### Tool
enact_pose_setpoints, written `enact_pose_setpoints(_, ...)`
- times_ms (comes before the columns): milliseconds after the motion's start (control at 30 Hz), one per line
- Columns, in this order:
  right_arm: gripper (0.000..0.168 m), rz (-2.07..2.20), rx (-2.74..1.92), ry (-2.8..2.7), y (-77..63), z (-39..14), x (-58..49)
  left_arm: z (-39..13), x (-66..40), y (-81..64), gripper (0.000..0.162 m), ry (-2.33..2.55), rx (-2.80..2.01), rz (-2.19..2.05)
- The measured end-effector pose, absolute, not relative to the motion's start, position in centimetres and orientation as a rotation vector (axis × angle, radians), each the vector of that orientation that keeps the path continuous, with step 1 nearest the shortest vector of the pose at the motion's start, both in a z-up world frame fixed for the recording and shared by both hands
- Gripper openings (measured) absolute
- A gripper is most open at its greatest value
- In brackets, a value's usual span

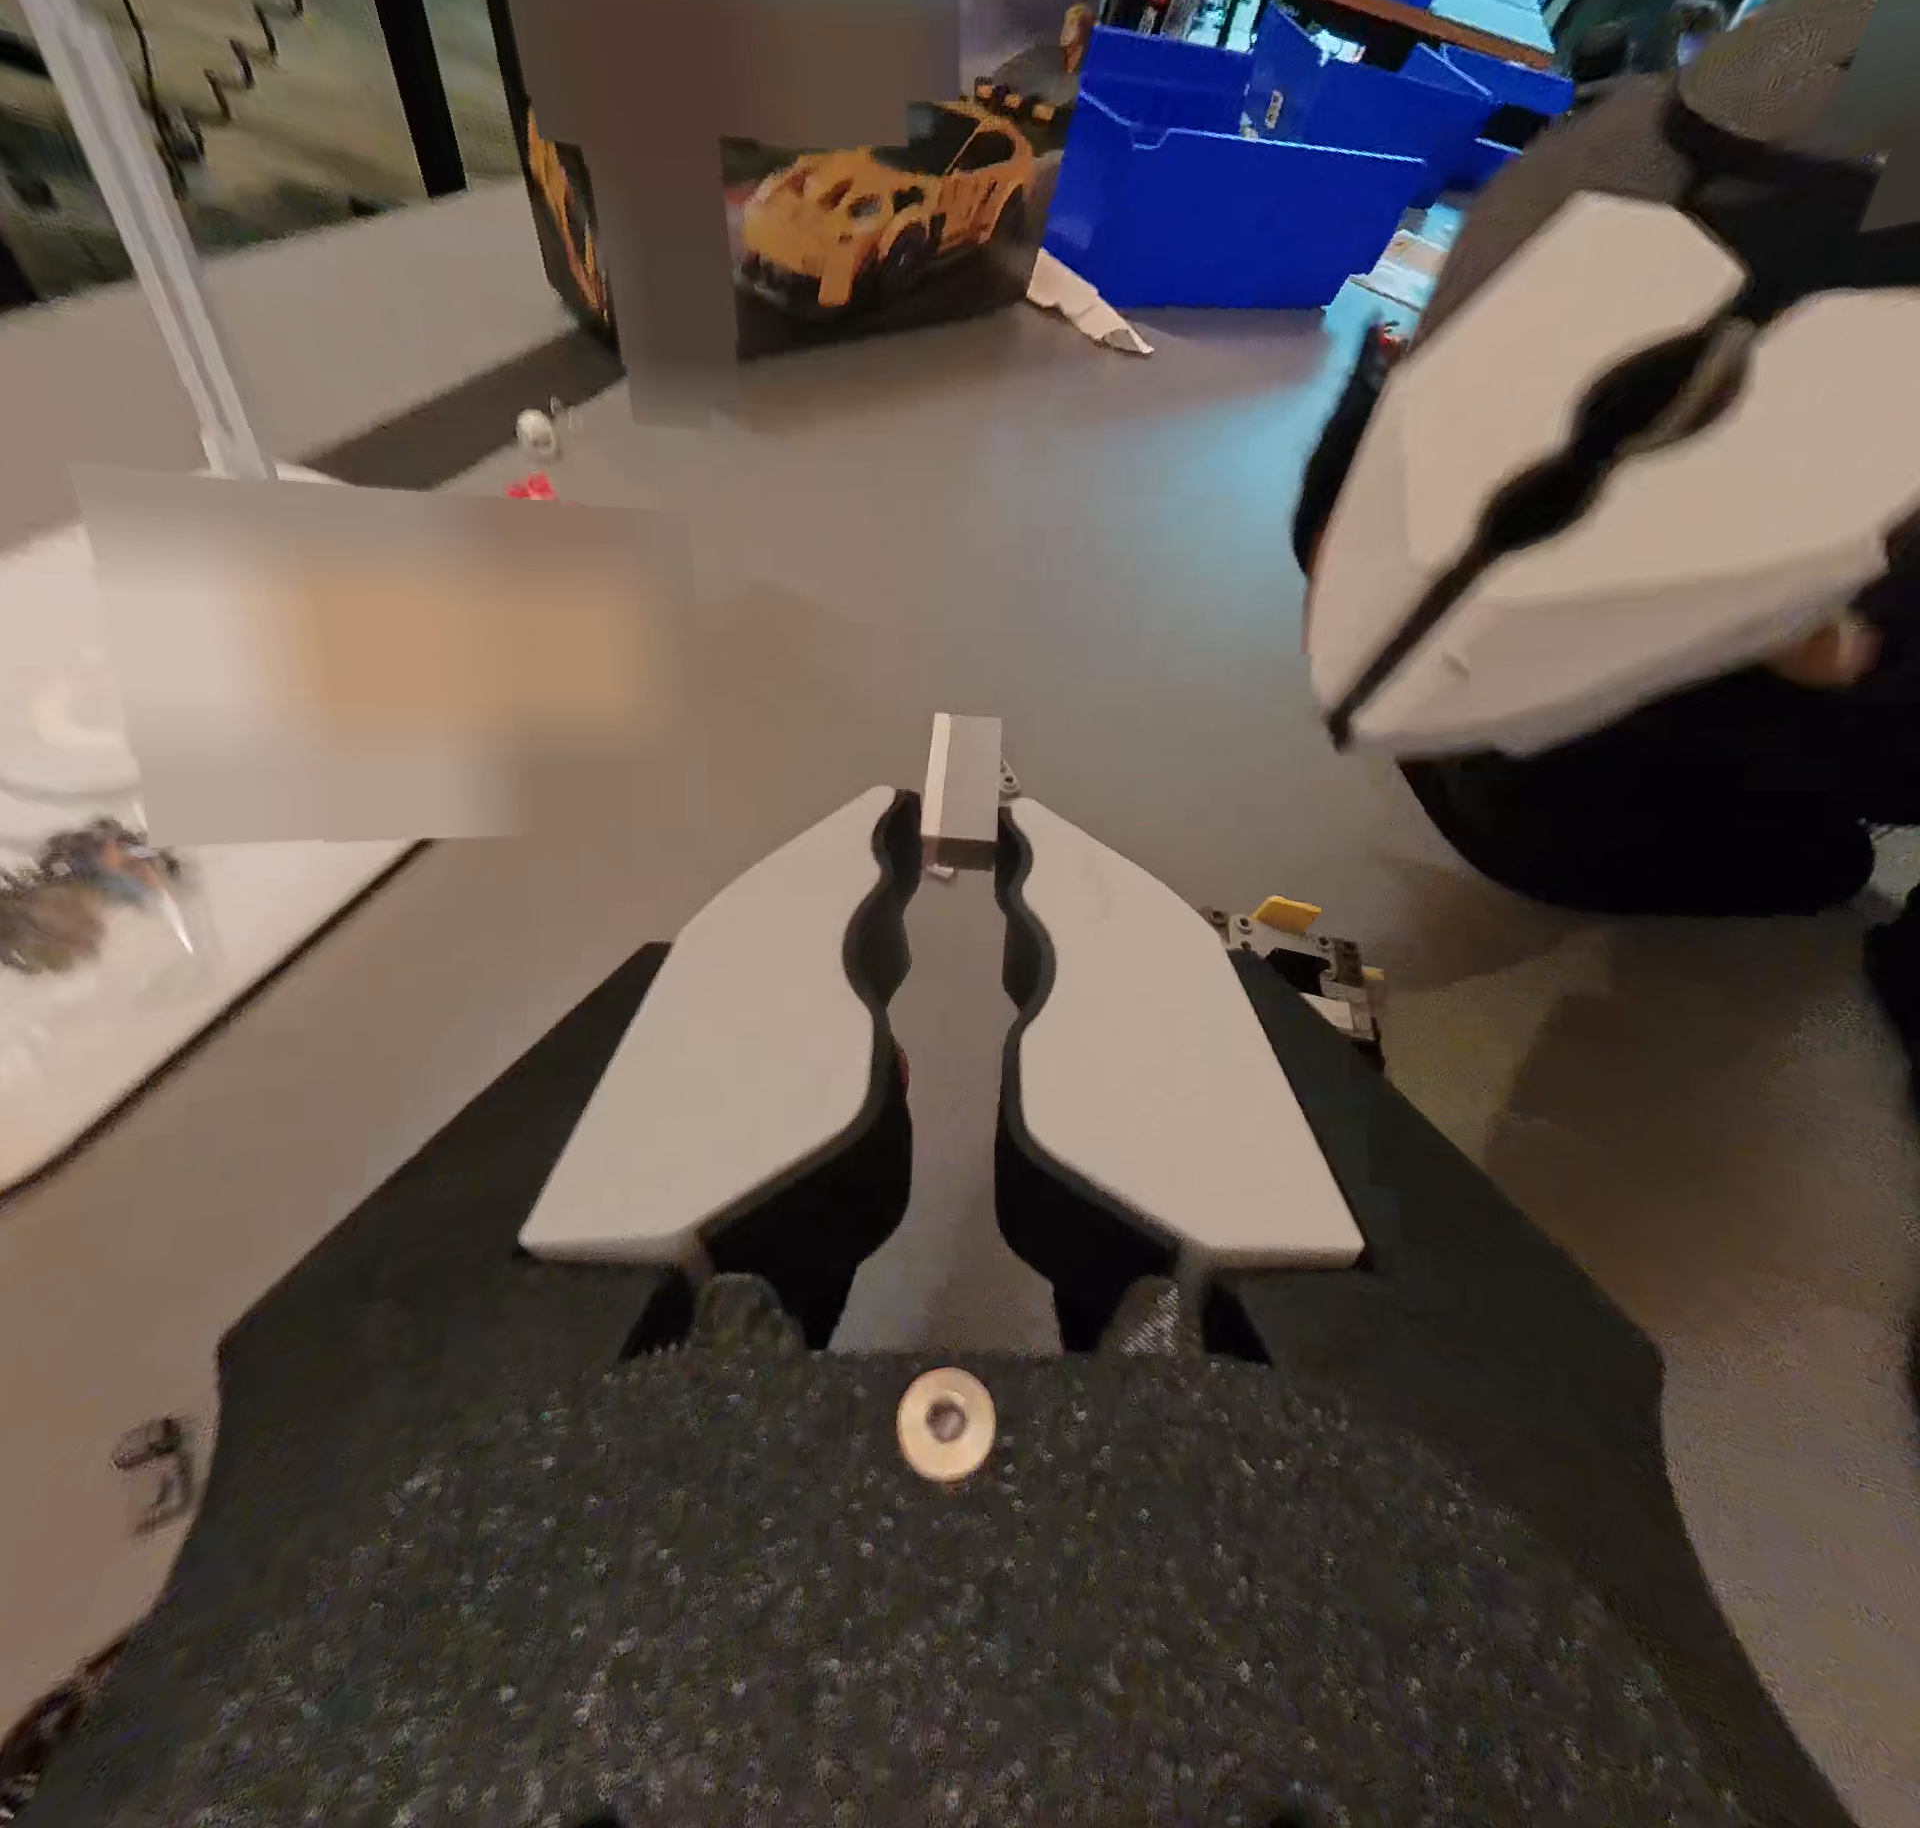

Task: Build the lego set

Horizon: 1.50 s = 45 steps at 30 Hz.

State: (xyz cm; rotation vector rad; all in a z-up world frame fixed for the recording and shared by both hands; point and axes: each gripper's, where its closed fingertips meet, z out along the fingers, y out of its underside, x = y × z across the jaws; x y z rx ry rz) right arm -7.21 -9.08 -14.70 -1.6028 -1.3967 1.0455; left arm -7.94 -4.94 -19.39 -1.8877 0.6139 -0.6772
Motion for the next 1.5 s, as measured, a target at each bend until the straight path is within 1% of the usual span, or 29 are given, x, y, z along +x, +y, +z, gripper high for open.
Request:
enact_pose_setpoints(133, 0.000, 1.070, -1.406, -1.478, -7.7, -13.3, -6.1, -18.1, -7.5, -5.5, 0.014, 0.690, -1.793, -0.649)
enact_pose_setpoints(233, 0.013, 1.096, -1.306, -1.563, -6.9, -13.6, -5.1, -17.2, -6.8, -6.2, 0.014, 0.742, -1.734, -0.671)
enact_pose_setpoints(333, 0.035, 1.154, -1.276, -1.637, -7.0, -15.0, -4.8, -16.6, -6.0, -7.0, 0.014, 0.797, -1.684, -0.706)
enact_pose_setpoints(367, 0.040, 1.162, -1.275, -1.650, -7.1, -15.5, -4.9, -16.5, -5.7, -7.2, 0.014, 0.817, -1.666, -0.704)
enact_pose_setpoints(433, 0.043, 1.157, -1.254, -1.675, -7.4, -16.3, -5.1, -16.5, -5.2, -7.7, 0.014, 0.866, -1.643, -0.683)
enact_pose_setpoints(500, 0.040, 1.153, -1.237, -1.690, -7.6, -16.7, -5.1, -16.4, -4.8, -8.0, 0.014, 0.905, -1.614, -0.663)
enact_pose_setpoints(733, 0.015, 1.209, -1.192, -1.707, -8.4, -16.4, -4.7, -17.0, -4.3, -8.3, 0.014, 1.003, -1.583, -0.546)
enact_pose_setpoints(1200, 0.013, 1.170, -1.121, -1.725, -8.2, -17.1, -4.4, -17.6, -4.5, -8.0, 0.015, 1.037, -1.594, -0.430)
enact_pose_setpoints(1267, 0.013, 1.151, -1.126, -1.723, -7.8, -17.3, -4.3, -17.8, -5.0, -7.8, 0.013, 1.034, -1.605, -0.437)
enact_pose_setpoints(1300, 0.013, 1.142, -1.134, -1.724, -7.5, -17.5, -4.2, -17.9, -5.5, -7.7, 0.009, 1.023, -1.607, -0.441)
enact_pose_setpoints(1333, 0.013, 1.140, -1.148, -1.736, -7.2, -17.9, -4.0, -17.9, -6.3, -7.4, 0.006, 0.999, -1.609, -0.444)
enact_pose_setpoints(1500, 0.013, 1.068, -1.278, -1.849, -5.8, -21.7, -3.1, -17.9, -9.8, -5.8, 0.005, 0.857, -1.657, -0.473)
